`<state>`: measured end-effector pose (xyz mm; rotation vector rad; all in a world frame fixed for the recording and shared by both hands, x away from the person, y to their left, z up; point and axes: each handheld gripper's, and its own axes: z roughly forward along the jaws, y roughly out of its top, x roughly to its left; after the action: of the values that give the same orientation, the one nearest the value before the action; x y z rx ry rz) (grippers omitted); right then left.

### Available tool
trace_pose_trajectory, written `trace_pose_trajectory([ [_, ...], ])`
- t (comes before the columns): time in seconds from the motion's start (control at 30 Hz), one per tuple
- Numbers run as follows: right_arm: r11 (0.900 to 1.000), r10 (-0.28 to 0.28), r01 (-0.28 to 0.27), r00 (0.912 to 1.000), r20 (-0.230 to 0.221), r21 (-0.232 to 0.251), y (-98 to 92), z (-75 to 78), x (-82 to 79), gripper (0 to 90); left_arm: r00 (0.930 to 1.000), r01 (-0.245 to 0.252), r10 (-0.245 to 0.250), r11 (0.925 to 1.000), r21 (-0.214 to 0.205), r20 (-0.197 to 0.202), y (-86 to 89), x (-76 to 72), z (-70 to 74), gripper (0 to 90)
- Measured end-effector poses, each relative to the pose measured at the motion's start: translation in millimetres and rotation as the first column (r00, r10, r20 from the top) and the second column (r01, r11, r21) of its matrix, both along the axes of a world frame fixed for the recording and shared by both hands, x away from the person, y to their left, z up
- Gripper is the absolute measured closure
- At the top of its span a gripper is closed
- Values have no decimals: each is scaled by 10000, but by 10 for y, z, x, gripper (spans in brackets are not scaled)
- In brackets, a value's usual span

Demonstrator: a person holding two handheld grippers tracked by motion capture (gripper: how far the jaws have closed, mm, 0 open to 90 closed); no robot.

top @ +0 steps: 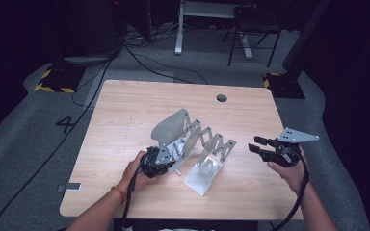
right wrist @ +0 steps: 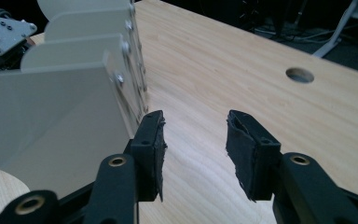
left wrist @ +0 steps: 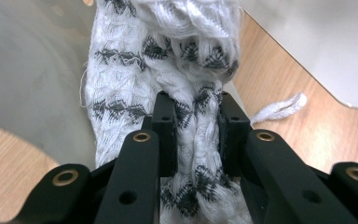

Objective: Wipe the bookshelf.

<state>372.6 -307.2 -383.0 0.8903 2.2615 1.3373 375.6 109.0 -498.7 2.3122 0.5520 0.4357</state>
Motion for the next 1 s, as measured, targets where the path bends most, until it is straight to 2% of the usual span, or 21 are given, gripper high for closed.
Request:
trace_pose_trajectory([
  [0.13, 9993, 286, -279, 9992, 278, -261, 150, 187, -1, 597, 9999, -85, 84, 9999, -117, -93, 35, -10, 0, 743],
  [0.2, 9981, 588, -582, 9976, 355, -182, 235, 300, 3, 613, 9998, -162, 160, 9997, -188, -126, 33, -12, -2, 741],
  [0.27, 9961, 819, -804, 9957, 424, -357, 330, 386, 7, 622, 9996, -235, 232, 9995, -232, -141, 32, -16, -5, 737],
  [0.33, 9927, 1121, -1105, 9932, 305, -486, 418, 438, 15, 639, 9994, -284, 276, 9989, -373, -217, 35, -14, -9, 730],
  [0.37, 9902, 1202, -1187, 9926, 165, -740, 483, 457, 35, 639, 9992, -302, 291, 9986, -425, -268, 36, -13, -10, 718],
  [0.43, 9843, 1502, -1503, 9886, -76, -927, 561, 456, 75, 638, 9991, -316, 303, 9986, -433, -293, 31, -16, -11, 702],
  [0.5, 9793, 1373, -1402, 9901, -303, -1457, 639, 431, 124, 641, 9991, -335, 323, 9987, -393, -292, 26, -16, -8, 701],
  [0.57, 9767, 1260, -1337, 9905, -554, -1680, 677, 392, 179, 648, 9986, -395, 378, 9982, -458, -379, 24, -15, -8, 690],
  [0.7, 9754, 1389, -1547, 9845, -1067, -1569, 707, 358, 262, 701, 9979, -539, 521, 9974, -476, -394, 13, -11, -9, 656],
  [0.87, 9664, 1726, -1975, 9729, -1542, -1647, 798, 328, 308, 883, 9961, -775, 750, 9955, -537, -468, -8, 13, -10, 616],
  [0.93, 9630, 1680, -1942, 9747, -1473, -1870, 845, 330, 297, 892, 9957, -826, 805, 9955, -465, -468, -17, 24, -4, 635],
  [1.0, 9655, 1635, -1893, 9752, -1494, -1790, 845, 326, 299, 894, 9961, -807, 796, 9963, -284, -373, -24, 33, 7, 701],
])
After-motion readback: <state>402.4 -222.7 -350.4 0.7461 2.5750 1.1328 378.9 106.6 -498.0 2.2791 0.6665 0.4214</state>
